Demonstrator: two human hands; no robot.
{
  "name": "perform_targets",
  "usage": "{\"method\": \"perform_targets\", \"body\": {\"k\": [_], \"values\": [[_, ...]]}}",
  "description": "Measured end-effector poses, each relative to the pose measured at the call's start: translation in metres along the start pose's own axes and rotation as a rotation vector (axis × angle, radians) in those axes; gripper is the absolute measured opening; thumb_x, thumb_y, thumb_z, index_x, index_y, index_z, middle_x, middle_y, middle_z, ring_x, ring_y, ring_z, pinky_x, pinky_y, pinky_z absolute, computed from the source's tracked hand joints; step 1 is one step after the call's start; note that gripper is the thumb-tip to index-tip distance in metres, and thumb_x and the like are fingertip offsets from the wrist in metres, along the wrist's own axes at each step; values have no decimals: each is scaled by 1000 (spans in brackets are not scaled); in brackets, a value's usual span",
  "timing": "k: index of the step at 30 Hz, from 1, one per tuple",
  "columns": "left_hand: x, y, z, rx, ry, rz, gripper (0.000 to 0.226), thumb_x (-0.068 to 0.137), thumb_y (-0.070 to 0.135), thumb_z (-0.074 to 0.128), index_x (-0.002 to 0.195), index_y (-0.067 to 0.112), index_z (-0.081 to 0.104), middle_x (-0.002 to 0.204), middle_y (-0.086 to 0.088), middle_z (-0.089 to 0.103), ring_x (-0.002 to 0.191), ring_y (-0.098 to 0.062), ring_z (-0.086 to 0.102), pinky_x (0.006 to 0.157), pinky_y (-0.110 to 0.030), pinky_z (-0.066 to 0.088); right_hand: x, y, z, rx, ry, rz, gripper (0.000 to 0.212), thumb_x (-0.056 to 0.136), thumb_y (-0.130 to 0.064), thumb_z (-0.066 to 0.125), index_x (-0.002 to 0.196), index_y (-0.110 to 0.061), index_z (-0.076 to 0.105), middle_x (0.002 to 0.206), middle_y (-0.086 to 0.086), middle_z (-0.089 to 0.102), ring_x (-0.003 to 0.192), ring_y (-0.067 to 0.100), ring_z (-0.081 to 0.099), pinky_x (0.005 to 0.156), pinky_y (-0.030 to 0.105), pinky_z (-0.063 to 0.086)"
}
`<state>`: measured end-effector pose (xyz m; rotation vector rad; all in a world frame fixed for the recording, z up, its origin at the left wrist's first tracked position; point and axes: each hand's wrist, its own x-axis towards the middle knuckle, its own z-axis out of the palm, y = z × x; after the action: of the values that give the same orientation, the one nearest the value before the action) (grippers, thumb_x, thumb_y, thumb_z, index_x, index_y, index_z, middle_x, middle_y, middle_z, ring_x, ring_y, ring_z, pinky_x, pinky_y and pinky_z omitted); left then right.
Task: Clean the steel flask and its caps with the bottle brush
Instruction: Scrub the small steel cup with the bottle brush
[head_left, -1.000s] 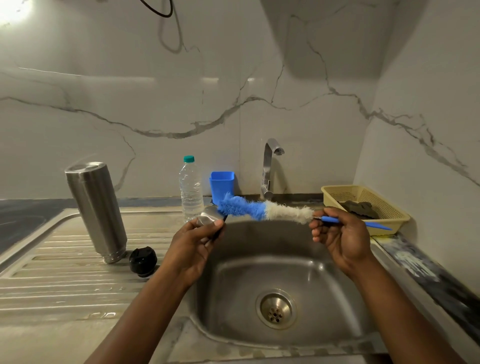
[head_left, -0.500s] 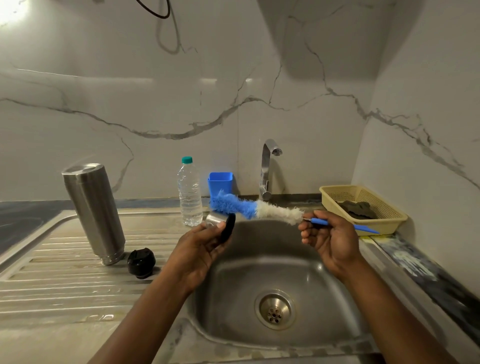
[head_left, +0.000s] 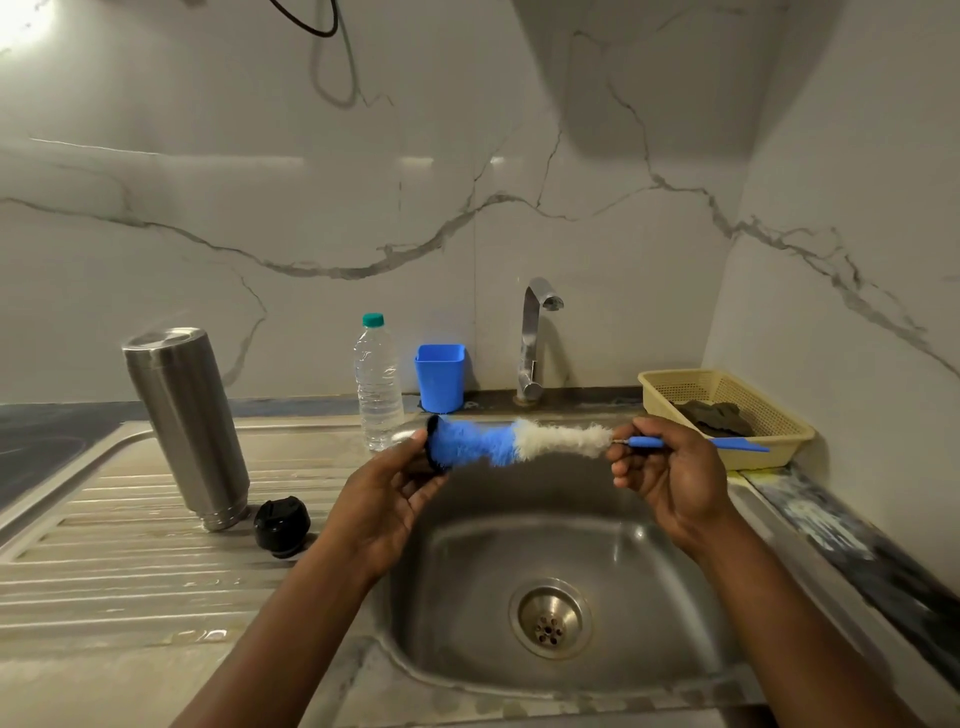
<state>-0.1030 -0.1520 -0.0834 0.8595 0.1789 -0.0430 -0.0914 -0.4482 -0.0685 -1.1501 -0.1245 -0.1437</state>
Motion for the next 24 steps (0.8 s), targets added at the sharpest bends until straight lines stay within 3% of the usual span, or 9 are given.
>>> {"method": "perform_targets", "body": {"k": [11, 14, 18, 21, 24], "values": [[-7, -1, 5, 122, 25, 18, 42, 79, 26, 79, 117, 9, 71, 110, -16, 79, 107, -30, 76, 85, -39, 61, -1, 2, 8, -168, -129, 46, 24, 97, -17, 65, 107, 5, 70, 90, 24, 74, 71, 21, 73, 63, 28, 63], [-7, -1, 6, 126, 60, 34, 41, 85, 29, 80, 119, 10, 70, 114, -17, 77, 110, -31, 74, 85, -38, 62, -5, -4, 11, -240, -93, 52, 37, 91, -33, 69, 99, 4, 70, 85, 24, 74, 66, 23, 72, 57, 29, 61], [-9, -1, 8, 156, 34, 52, 50, 77, 32, 81, 121, 10, 69, 118, -17, 75, 111, -30, 73, 82, -36, 61, -7, -6, 11, -356, 8, 145, 66, 99, -59, 55, 73, 0, 70, 61, 18, 66, 44, 21, 59, 42, 25, 48], [-7, 0, 6, 134, 58, 63, 50, 75, 32, 83, 120, 12, 69, 119, -17, 75, 114, -31, 72, 83, -36, 61, -9, -5, 13, -400, -13, 149, 54, 98, -50, 64, 70, -4, 69, 58, 14, 63, 43, 17, 54, 41, 22, 44], [-6, 3, 5, 129, 60, 62, 47, 77, 33, 82, 118, 14, 71, 118, -17, 76, 113, -30, 73, 85, -36, 60, -9, -3, 15, -369, -94, 81, 38, 96, -34, 70, 80, 0, 71, 67, 19, 67, 48, 19, 59, 44, 24, 49]]}}
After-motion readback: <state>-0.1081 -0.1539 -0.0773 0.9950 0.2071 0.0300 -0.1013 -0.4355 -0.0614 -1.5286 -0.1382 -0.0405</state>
